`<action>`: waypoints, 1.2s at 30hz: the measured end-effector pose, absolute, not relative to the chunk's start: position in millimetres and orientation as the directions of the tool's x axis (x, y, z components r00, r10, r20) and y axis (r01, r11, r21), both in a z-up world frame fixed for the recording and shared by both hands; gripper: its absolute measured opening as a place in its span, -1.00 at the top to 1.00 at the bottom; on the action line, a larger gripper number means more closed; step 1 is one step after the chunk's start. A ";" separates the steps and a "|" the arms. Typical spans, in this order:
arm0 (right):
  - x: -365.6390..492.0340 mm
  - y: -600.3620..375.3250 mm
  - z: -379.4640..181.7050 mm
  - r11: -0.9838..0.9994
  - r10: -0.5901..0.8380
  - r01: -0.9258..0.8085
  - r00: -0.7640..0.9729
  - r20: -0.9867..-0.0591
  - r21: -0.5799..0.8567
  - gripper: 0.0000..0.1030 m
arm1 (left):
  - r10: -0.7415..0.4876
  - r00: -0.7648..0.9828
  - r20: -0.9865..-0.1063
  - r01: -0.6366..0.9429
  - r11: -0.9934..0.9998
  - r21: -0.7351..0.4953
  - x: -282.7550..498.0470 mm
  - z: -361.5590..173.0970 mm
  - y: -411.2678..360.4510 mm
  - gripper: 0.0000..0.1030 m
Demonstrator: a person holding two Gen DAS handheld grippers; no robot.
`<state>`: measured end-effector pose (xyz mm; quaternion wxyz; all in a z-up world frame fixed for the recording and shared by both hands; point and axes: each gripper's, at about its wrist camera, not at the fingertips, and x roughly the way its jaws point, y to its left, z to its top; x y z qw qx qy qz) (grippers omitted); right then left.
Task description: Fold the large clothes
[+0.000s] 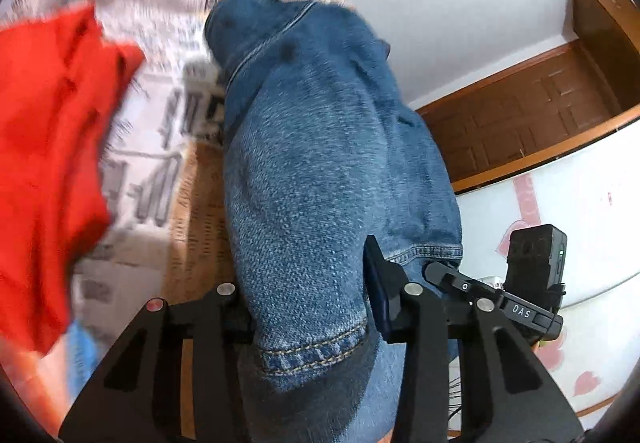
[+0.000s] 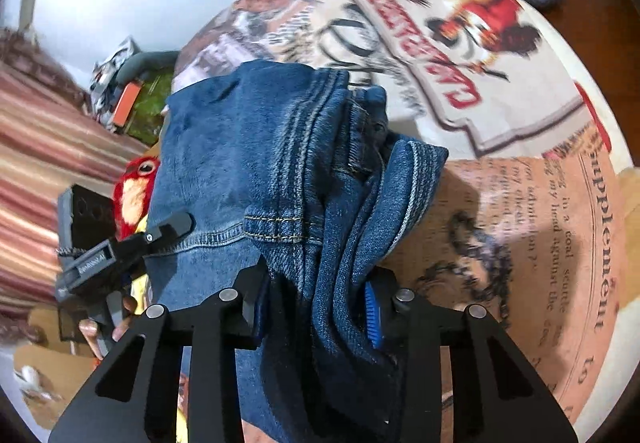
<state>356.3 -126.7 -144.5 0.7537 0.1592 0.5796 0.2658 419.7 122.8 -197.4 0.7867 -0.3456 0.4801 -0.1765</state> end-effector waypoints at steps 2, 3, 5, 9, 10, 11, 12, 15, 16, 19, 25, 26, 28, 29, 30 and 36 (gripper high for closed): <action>354.1 -113.9 -132.2 0.797 0.599 -0.236 0.196 -0.776 0.556 0.34 | -0.596 0.506 -0.623 -0.032 0.709 -0.704 410.2 -176.0 135.7 0.20; 351.5 -104.5 -121.8 0.786 0.613 -0.253 0.202 -0.764 0.564 0.34 | -0.587 0.522 -0.619 -0.021 0.717 -0.697 406.2 -166.6 141.4 0.20; 351.3 -89.1 -110.4 0.773 0.628 -0.279 0.208 -0.750 0.570 0.34 | -0.563 0.555 -0.613 -0.001 0.736 -0.677 391.8 -147.0 164.4 0.20; 345.5 -42.3 -88.8 0.742 0.658 -0.348 0.210 -0.723 0.573 0.34 | -0.503 0.615 -0.608 0.018 0.779 -0.627 366.6 -115.3 208.4 0.20; 345.2 -32.7 -87.7 0.736 0.662 -0.361 0.209 -0.719 0.573 0.34 | -0.493 0.625 -0.605 0.014 0.782 -0.623 364.5 -110.2 219.8 0.20; 346.7 -20.2 -86.6 0.730 0.666 -0.374 0.207 -0.716 0.572 0.34 | -0.482 0.636 -0.602 0.005 0.783 -0.622 360.4 -106.6 234.2 0.20; 347.5 -4.7 -85.9 0.725 0.670 -0.390 0.202 -0.715 0.568 0.34 | -0.471 0.644 -0.602 -0.004 0.785 -0.619 358.0 -105.0 245.5 0.21; 354.6 40.5 -93.4 0.710 0.675 -0.421 0.180 -0.715 0.565 0.34 | -0.430 0.665 -0.611 -0.044 0.795 -0.606 349.1 -106.4 282.4 0.21; 356.3 52.8 -96.8 0.707 0.675 -0.428 0.172 -0.717 0.563 0.34 | -0.420 0.667 -0.616 -0.057 0.795 -0.603 346.9 -108.3 292.5 0.21; 360.5 87.0 -112.6 0.695 0.676 -0.447 0.142 -0.723 0.563 0.34 | -0.394 0.664 -0.636 -0.106 0.792 -0.601 343.4 -124.5 324.7 0.21; 369.9 139.0 -154.8 0.706 0.653 -0.443 0.104 -0.750 0.553 0.34 | -0.362 0.634 -0.683 -0.191 0.783 -0.592 354.8 -169.5 374.8 0.21; 373.0 147.2 -164.0 0.714 0.642 -0.440 0.100 -0.760 0.544 0.34 | -0.358 0.631 -0.688 -0.202 0.781 -0.591 360.4 -178.7 381.1 0.21; 373.3 159.2 -174.3 0.728 0.620 -0.444 0.100 -0.778 0.523 0.35 | -0.342 0.623 -0.703 -0.233 0.777 -0.584 371.4 -200.0 394.6 0.20; 373.9 165.0 -180.1 0.734 0.609 -0.446 0.101 -0.786 0.512 0.35 | -0.335 0.619 -0.710 -0.245 0.777 -0.580 371.3 -206.1 396.8 0.20; 377.5 171.2 -189.6 0.742 0.598 -0.445 0.103 -0.795 0.501 0.34 | -0.331 0.613 -0.717 -0.259 0.773 -0.578 374.6 -216.2 401.2 0.19; 387.7 176.5 -226.0 0.777 0.553 -0.411 0.082 -0.829 0.478 0.26 | -0.312 0.550 -0.775 -0.325 0.775 -0.542 380.2 -268.3 412.0 -0.14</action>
